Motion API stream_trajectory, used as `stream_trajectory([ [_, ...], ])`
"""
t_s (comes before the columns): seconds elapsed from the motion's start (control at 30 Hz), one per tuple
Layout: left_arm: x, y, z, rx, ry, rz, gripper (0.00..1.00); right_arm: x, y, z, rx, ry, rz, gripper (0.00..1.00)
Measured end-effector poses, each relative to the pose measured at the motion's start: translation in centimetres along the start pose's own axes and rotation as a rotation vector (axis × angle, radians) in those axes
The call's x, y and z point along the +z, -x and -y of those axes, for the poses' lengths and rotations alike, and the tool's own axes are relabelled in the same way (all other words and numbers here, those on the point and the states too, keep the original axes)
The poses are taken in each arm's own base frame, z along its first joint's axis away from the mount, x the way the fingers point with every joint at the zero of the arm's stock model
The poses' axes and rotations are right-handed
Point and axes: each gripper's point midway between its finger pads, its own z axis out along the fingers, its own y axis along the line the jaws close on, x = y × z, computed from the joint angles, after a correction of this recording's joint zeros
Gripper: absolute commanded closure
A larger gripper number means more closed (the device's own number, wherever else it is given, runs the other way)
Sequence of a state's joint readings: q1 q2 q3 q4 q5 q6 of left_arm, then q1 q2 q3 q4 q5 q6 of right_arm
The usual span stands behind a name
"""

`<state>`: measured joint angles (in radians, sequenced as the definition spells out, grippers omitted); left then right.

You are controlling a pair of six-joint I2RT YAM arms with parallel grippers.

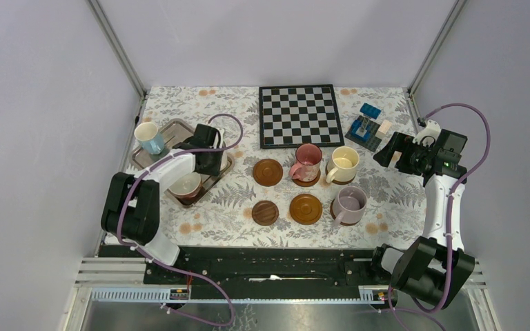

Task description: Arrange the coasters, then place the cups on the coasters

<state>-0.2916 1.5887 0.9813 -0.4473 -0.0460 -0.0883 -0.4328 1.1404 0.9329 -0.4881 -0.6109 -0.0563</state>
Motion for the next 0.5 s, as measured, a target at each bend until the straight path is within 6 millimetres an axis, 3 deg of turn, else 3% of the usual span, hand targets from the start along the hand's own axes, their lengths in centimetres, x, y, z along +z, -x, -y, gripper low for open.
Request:
stream_trajectory([
  [0.07, 0.0, -0.04, -0.11, -0.003, 0.005, -0.001, 0.81, 0.0, 0.0, 0.0, 0.0, 0.0, 0.0, 0.02],
  [0.2, -0.05, -0.16, -0.94, -0.014, 0.045, -0.006, 1.0, 0.0, 0.0, 0.0, 0.0, 0.0, 0.0, 0.02],
  [0.5, -0.54, -0.31, -0.85, -0.014, 0.036, 0.012, 1.0, 0.0, 0.01, -0.01, 0.001, 0.0, 0.0, 0.02],
])
